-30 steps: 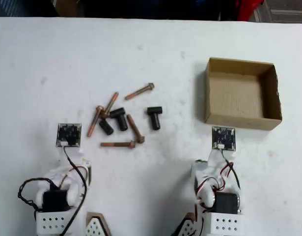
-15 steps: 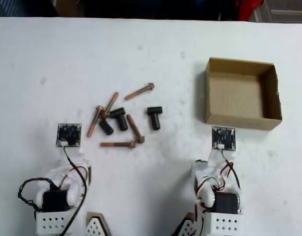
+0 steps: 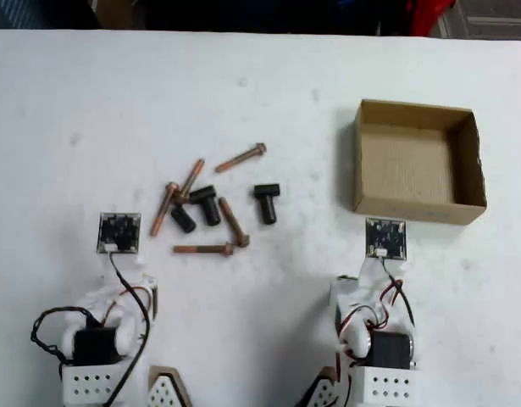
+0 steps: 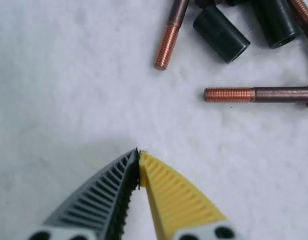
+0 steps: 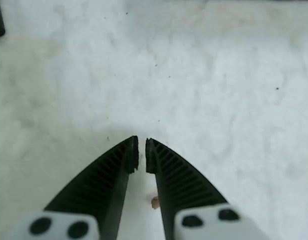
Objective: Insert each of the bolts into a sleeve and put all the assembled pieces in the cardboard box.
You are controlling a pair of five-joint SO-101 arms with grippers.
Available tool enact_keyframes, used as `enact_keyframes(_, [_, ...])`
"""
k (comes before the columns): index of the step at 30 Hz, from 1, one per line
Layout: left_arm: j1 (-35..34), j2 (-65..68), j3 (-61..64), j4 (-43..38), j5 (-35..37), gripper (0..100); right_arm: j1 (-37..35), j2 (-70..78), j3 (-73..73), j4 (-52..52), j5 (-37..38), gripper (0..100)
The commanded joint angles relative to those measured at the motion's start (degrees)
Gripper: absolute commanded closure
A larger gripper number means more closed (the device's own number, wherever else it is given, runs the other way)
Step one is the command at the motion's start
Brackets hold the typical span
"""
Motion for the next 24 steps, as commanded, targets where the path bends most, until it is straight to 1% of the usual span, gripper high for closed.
enact_keyframes(1, [0.04, -0.57, -0.09, 0.26, 0.35, 98, 0.31, -0.22, 0.53, 0.31, -0.26, 98.1])
enact_keyframes(17, [0.04, -0.57, -0.09, 0.26, 0.35, 98, 0.31, -0.31, 0.53, -0.04, -0.35, 98.1])
enact_keyframes(22, [0.04, -0.57, -0.09, 0.26, 0.35, 98, 0.57, -0.31, 0.53, -8.92, -0.26, 98.1])
enact_keyframes(24, [0.04, -0.57, -0.09, 0.26, 0.35, 98, 0.75, -0.31, 0.53, -10.51, -0.26, 98.1])
